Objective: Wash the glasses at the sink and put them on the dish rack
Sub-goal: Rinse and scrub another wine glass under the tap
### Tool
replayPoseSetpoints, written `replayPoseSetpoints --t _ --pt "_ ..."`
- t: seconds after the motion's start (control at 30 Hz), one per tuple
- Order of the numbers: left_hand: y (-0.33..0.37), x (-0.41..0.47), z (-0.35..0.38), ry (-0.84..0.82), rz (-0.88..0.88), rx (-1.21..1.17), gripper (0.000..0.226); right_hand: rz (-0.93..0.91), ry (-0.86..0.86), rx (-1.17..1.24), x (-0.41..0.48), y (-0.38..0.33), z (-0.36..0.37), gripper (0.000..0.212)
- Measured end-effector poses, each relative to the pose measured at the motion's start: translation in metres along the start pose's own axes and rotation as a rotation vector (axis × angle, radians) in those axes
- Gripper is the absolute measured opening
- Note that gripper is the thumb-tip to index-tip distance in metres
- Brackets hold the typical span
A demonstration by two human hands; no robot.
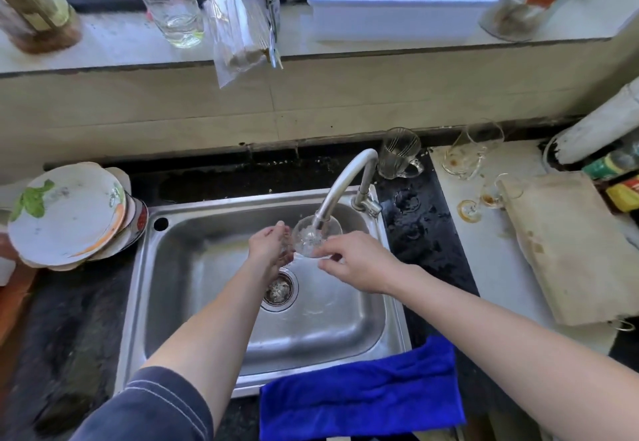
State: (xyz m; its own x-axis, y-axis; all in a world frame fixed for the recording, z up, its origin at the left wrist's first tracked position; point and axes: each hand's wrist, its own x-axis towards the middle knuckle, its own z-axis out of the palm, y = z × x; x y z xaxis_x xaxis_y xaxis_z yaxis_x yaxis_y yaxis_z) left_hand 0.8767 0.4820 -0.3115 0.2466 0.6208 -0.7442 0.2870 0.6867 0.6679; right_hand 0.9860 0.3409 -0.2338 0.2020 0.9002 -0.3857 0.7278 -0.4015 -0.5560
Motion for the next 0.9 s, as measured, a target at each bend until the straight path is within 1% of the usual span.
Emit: replayPoseSetpoints --t 0.1,0.2,0.27,0.33,0.4,0.47,0.57,0.63,0.73,0.8,0.9 --pt "0.001 -0.004 0.001 0.001 0.043 0.026 0.022 0.006 0.003 -0.096 0.002 0.001 -0.004 0.033" --pt "0.003 -0.005 0.001 0.006 0.047 0.019 0.022 -0.045 -0.028 -0.079 0.009 -0.014 0.003 0.037" --pt "0.003 -0.004 -0.006 0.015 0.048 0.026 0.022 -0.046 -0.076 -0.054 0.006 -0.010 0.002 0.033" --pt "0.000 -0.005 -0.007 0.011 0.048 0.047 0.022 -0.036 -0.064 -0.087 0.003 -0.003 -0.004 0.030" --pt "-0.001 -0.007 -0.004 -0.008 0.044 0.061 0.021 -0.071 -0.040 -0.156 0.005 -0.008 -0.006 0.035" --pt "0.000 -0.006 -0.005 -0.018 0.031 0.066 0.019 -0.110 -0.060 -0.183 0.006 -0.018 -0.003 0.040" --pt "0.001 -0.001 -0.019 -0.022 0.015 0.125 0.019 -0.127 -0.101 -0.183 -0.002 -0.007 -0.006 0.035" --pt "0.000 -0.002 -0.021 -0.038 0.011 0.167 0.017 -0.132 -0.075 -0.239 -0.005 0.001 -0.010 0.033" --pt "0.004 -0.005 -0.013 -0.072 0.011 0.181 0.016 -0.192 -0.029 -0.274 0.000 -0.011 -0.004 0.037" --pt "0.007 -0.004 -0.017 -0.075 0.012 0.192 0.017 -0.209 -0.051 -0.268 -0.001 -0.015 -0.002 0.037" --pt "0.008 -0.001 -0.030 -0.056 0.012 0.210 0.017 -0.195 -0.068 -0.289 -0.008 -0.002 -0.012 0.036"
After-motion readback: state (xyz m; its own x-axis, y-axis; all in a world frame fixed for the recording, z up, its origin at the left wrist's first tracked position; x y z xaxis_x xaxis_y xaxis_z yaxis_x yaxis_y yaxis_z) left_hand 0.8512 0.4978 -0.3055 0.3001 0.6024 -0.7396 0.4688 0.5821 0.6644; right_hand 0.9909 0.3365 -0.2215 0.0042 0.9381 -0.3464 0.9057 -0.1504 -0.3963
